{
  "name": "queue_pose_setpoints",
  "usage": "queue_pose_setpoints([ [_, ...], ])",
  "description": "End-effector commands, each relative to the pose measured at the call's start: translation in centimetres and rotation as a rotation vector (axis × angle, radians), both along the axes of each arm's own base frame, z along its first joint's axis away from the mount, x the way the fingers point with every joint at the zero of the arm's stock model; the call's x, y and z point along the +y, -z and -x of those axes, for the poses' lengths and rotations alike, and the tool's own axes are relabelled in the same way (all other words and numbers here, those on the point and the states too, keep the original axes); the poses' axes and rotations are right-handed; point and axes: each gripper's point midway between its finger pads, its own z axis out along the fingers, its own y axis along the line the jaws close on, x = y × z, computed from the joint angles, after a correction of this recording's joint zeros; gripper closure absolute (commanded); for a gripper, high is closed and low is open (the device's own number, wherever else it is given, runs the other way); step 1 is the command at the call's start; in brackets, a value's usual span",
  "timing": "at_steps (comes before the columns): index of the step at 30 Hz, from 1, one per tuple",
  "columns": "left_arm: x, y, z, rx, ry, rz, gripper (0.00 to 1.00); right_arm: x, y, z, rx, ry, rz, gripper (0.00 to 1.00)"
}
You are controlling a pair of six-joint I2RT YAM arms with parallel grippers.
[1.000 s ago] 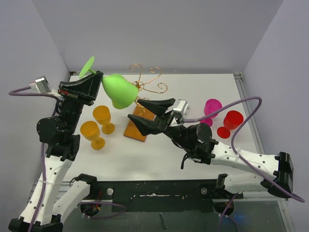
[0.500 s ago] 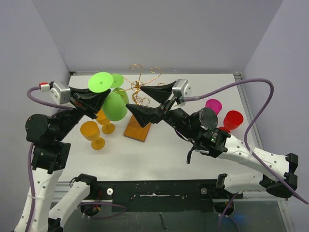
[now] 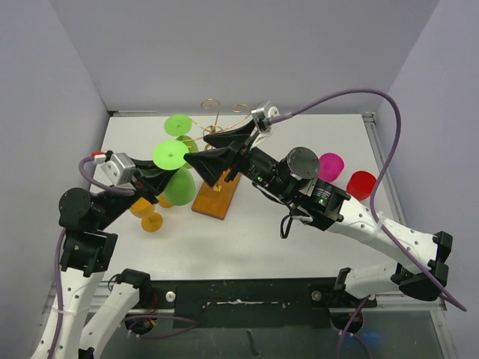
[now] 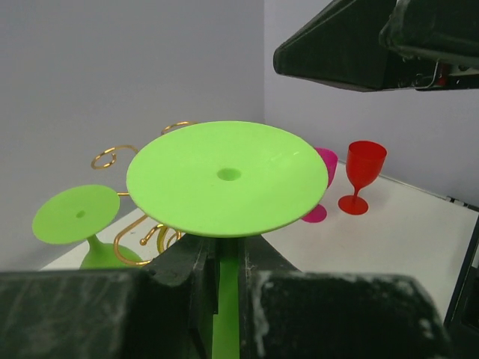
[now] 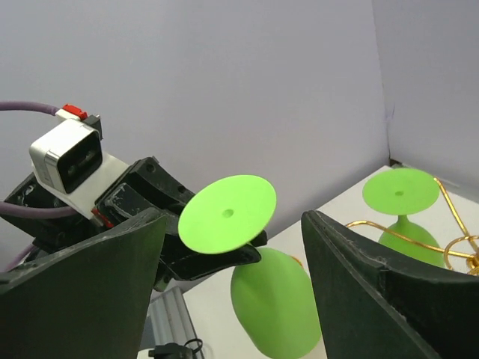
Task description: Place the wine glass upside down on the wine glass rack
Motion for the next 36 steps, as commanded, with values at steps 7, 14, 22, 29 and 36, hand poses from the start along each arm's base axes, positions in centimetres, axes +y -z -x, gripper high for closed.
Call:
queue_pose_setpoints([
  [7,0.0,-0.4,0.8,-0.137,0.015,0.041,1.00,0.6,1.3,-1.3,0.171,-0.023,-0.012,0.37],
  [14,-0.2,0.0,0.7,-0.140,0.027,0.049,1.00,1.6,2.4,-1.4,0.222,-0.082,-0.014,0.48],
  [22,-0.2,0.9,0.5,-0.115,0.024,0.045,1.00,3.0,2.8,-0.9,0.263,-0.147,-0.031,0.48],
  [29,-0.1,1.6,0.5,-0.107,0.016,0.045,1.00,3.8,3.8,-1.1,0.345,-0.161,-0.048,0.64],
  [36,0.2,2.8,0.6,-0.074,0.002,0.047,1.00,4.1,4.9,-1.4,0.470,-0.153,-0.083,0.95],
])
